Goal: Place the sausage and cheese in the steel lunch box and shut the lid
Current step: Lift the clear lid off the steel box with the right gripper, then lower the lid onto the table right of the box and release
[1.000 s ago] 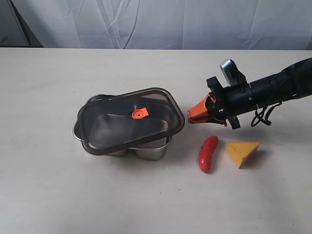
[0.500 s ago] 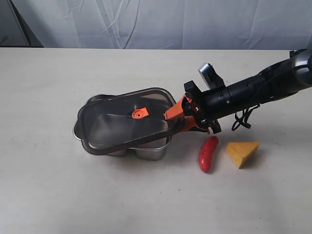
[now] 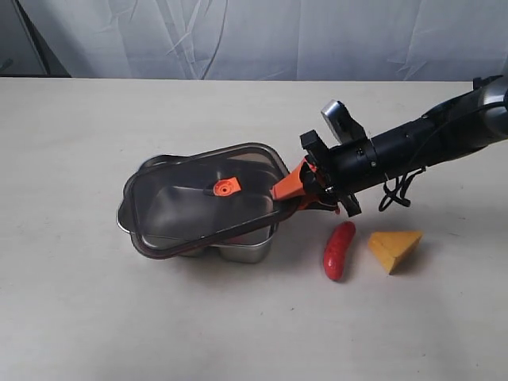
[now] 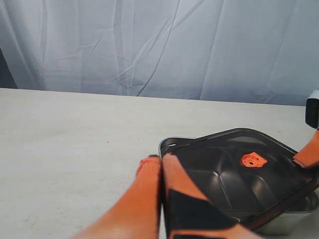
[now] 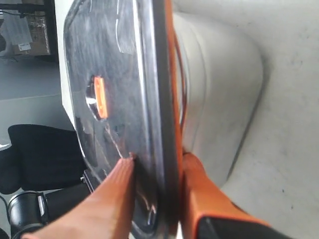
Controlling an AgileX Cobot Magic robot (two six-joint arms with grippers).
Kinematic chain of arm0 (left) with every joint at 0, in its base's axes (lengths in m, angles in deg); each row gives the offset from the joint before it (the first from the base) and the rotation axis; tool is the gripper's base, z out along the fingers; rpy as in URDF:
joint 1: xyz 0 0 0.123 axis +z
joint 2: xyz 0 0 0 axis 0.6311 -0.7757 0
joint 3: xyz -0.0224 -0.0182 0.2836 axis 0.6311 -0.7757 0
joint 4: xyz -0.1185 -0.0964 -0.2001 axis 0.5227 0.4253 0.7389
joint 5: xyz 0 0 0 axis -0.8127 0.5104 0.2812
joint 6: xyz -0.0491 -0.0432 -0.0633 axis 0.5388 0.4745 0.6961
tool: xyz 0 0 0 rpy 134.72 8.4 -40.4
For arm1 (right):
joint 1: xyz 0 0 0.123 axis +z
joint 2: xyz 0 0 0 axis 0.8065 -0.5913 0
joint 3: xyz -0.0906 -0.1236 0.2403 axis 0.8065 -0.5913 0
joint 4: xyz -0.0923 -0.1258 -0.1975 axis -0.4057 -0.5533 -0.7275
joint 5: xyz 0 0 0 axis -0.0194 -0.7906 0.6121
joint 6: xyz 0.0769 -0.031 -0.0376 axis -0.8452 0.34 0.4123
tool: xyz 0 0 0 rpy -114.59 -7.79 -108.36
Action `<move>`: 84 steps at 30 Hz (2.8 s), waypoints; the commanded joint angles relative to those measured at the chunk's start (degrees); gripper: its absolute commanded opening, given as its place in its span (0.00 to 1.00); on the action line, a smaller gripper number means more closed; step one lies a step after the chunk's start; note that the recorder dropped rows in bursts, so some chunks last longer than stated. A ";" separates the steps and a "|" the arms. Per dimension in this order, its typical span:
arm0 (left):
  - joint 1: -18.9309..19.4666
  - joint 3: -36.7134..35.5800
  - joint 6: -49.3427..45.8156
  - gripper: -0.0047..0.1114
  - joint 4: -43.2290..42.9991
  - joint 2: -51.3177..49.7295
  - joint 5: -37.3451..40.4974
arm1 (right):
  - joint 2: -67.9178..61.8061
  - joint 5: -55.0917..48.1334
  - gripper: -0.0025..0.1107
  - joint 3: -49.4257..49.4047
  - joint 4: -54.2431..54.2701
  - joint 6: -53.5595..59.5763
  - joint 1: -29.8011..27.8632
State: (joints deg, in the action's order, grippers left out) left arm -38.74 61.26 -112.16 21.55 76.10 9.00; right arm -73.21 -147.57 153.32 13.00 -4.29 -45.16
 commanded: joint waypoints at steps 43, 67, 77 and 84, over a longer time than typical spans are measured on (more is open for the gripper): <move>-0.55 -0.30 -0.07 0.04 0.00 0.30 -0.40 | 4.72 -4.04 0.01 1.49 -1.22 -1.19 -5.26; -0.55 -0.30 -0.07 0.04 0.00 0.30 -0.40 | 27.57 3.96 0.01 1.49 2.23 7.32 -5.26; -0.55 -0.30 -0.07 0.04 0.00 0.30 -0.40 | 42.09 27.20 0.01 1.49 -35.27 -3.99 -5.15; -0.69 -0.30 -0.07 0.04 0.00 0.30 -0.40 | 44.58 28.80 0.01 -0.28 -67.08 -22.51 -4.26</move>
State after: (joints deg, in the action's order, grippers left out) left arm -38.74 61.26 -112.16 21.55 76.10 9.00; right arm -29.50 -119.90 154.15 -42.54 -20.08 -50.12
